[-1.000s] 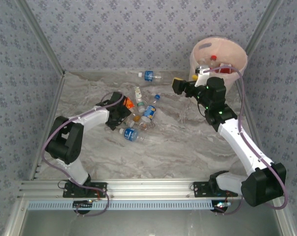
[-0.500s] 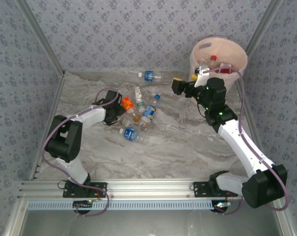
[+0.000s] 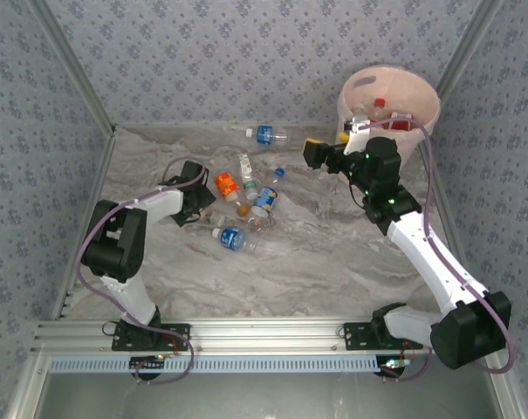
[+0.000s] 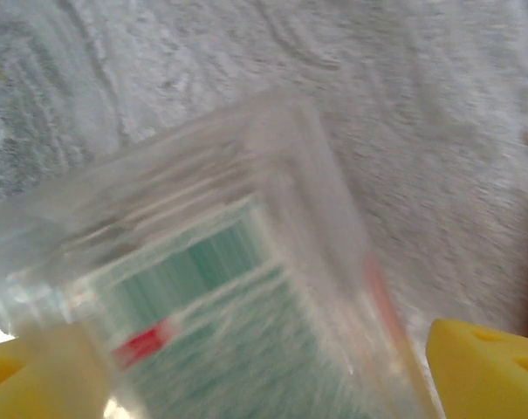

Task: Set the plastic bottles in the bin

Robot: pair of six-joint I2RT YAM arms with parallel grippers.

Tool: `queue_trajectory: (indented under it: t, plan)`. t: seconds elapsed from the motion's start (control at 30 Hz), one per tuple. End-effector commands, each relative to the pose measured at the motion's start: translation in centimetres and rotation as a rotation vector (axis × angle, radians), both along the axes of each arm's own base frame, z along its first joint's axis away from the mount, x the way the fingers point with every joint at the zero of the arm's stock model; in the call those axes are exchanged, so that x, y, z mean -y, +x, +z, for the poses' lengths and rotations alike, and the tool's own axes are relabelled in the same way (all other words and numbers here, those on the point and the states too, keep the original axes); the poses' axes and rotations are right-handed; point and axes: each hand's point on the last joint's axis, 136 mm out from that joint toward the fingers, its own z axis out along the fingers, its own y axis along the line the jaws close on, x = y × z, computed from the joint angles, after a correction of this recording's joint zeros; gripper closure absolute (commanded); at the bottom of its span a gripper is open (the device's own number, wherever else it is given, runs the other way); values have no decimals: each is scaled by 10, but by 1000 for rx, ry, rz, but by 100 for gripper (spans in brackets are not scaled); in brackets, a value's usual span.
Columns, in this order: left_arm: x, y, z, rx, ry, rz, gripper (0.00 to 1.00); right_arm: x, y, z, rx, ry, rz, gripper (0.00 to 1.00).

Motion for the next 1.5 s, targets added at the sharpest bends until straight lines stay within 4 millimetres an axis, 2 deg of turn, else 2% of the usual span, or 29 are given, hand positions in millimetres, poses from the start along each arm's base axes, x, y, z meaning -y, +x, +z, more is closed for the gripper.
queue_trajectory:
  t: [0.0,0.17,0.3,0.43,0.6,0.67,0.77,0.97,1.1,1.2,1.3,1.47]
  plan:
    - [3,2,-1,-3,6,-44,17,-1,-1,16,38,-13,-6,0]
    - [7,5,6,18,1,-84,30,-1,-1,16,40,-16,-7,0]
    - [8,11,28,87,21,-142,36,-2,0,13,33,-19,-6,0]
    - [9,21,71,225,44,-225,37,-2,4,4,-9,9,-16,0]
    - [22,30,141,444,55,-375,42,-6,12,-16,-124,108,-36,0]
    - [24,30,163,505,55,-396,44,-14,12,-23,-162,148,-11,0]
    - [29,28,193,572,10,-401,44,-43,5,-29,-169,157,115,0]
    - [65,22,250,755,-206,-486,44,-118,-13,-50,-206,149,344,0]
    - [84,14,283,871,-311,-558,44,-168,-28,-57,-208,193,518,0]
    - [96,8,297,915,-357,-606,44,-200,-39,-69,-235,190,621,0]
    - [107,2,302,937,-378,-647,44,-222,-50,-72,-226,179,698,0]
    - [121,-4,304,951,-414,-691,44,-241,-58,-73,-192,182,764,2]
